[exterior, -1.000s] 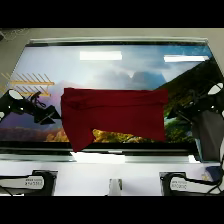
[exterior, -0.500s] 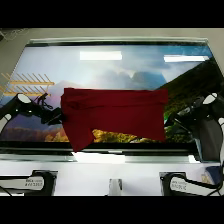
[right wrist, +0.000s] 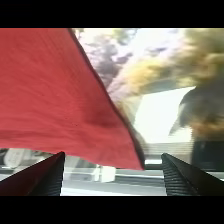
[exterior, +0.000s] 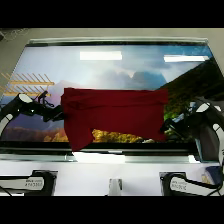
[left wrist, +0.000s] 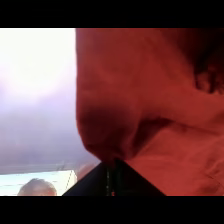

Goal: Fold the shirts.

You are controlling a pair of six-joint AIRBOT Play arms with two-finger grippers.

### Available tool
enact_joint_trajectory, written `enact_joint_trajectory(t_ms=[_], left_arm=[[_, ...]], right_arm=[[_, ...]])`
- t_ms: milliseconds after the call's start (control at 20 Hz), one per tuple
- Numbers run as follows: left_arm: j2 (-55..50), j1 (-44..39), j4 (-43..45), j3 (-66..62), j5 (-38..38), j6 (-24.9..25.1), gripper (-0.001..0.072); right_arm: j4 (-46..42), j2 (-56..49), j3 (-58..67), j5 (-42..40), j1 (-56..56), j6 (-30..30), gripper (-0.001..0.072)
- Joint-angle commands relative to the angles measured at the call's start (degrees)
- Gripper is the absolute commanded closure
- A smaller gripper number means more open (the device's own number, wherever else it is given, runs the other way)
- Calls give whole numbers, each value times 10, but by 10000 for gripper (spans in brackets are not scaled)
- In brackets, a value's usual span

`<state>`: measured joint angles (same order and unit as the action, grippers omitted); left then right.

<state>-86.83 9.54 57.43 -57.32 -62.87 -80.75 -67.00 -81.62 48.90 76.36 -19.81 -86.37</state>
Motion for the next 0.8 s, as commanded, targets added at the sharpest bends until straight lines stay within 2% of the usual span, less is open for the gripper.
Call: enact_joint_trajectory(t_ms=[0,200,300,400,450,500,650,750], left_arm=[[1,0,-6,0,2,0,673],[7,0,-8,0,-17,2,673],[10,0,-11,0,-23,6,673],[11,0,-14,0,-23,6,673],[11,0,-18,0,-23,6,673],[12,0,-24,0,-23,6,674],[38,2,-72,-6,-23,11,675],[99,1,-107,-43,-23,47,675]], right_arm=[[49,0,-30,-37,0,7,110],[78,0,-33,-70,0,6,134],[85,-1,-33,-75,0,-2,174],[102,-4,-33,-72,1,0,257],[110,-7,-33,-65,6,5,525],[109,-8,-33,-61,16,7,683],[110,-3,-20,-31,32,60,684],[98,29,30,4,32,88,684]])
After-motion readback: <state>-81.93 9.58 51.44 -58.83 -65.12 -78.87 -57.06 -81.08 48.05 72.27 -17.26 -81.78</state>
